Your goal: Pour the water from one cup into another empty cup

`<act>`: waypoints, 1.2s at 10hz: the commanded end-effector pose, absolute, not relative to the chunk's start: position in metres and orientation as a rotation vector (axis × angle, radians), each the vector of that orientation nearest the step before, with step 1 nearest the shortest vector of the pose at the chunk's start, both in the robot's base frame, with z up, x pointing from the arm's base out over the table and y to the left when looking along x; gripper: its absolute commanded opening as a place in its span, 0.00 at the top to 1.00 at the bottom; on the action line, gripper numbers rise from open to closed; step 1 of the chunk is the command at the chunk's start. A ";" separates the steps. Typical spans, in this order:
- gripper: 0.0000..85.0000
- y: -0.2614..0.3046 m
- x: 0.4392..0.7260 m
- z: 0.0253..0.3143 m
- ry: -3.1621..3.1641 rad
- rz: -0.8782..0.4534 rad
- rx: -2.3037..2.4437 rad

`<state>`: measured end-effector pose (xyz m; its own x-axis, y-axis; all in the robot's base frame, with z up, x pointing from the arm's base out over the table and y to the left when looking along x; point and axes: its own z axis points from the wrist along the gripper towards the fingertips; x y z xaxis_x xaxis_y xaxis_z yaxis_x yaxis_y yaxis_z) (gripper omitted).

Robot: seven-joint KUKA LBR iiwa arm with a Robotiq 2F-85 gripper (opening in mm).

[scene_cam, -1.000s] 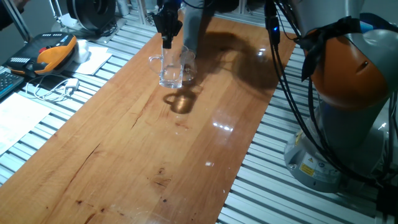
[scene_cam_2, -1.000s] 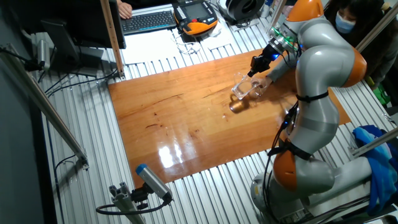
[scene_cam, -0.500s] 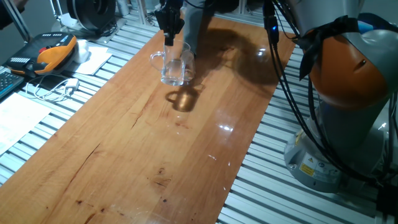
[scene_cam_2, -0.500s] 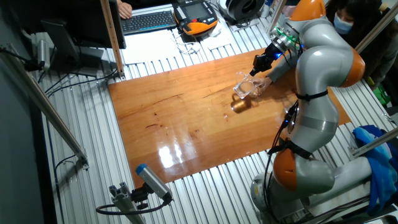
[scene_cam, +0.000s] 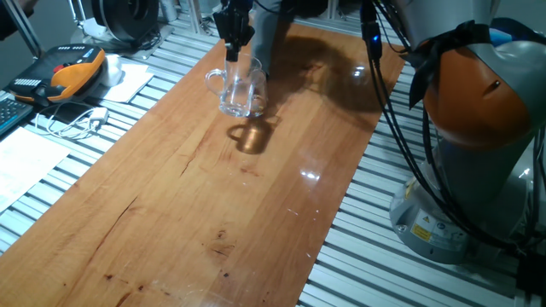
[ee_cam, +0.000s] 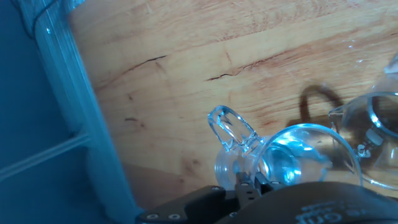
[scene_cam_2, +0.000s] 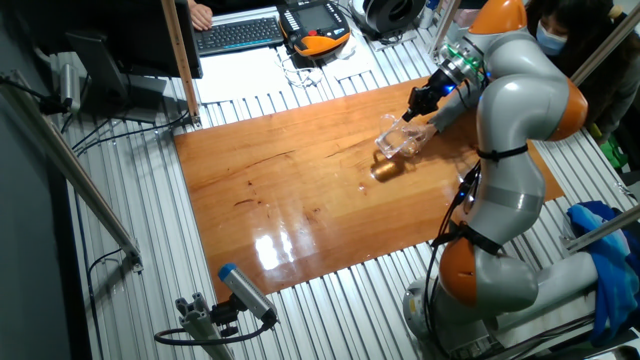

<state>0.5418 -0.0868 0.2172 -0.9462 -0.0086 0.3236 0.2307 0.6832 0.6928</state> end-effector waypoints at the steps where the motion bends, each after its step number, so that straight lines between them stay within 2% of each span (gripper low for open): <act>1: 1.00 -0.087 0.542 0.218 -2.595 -1.130 -0.176; 12: 1.00 -0.086 0.543 0.217 -2.512 -1.202 -0.216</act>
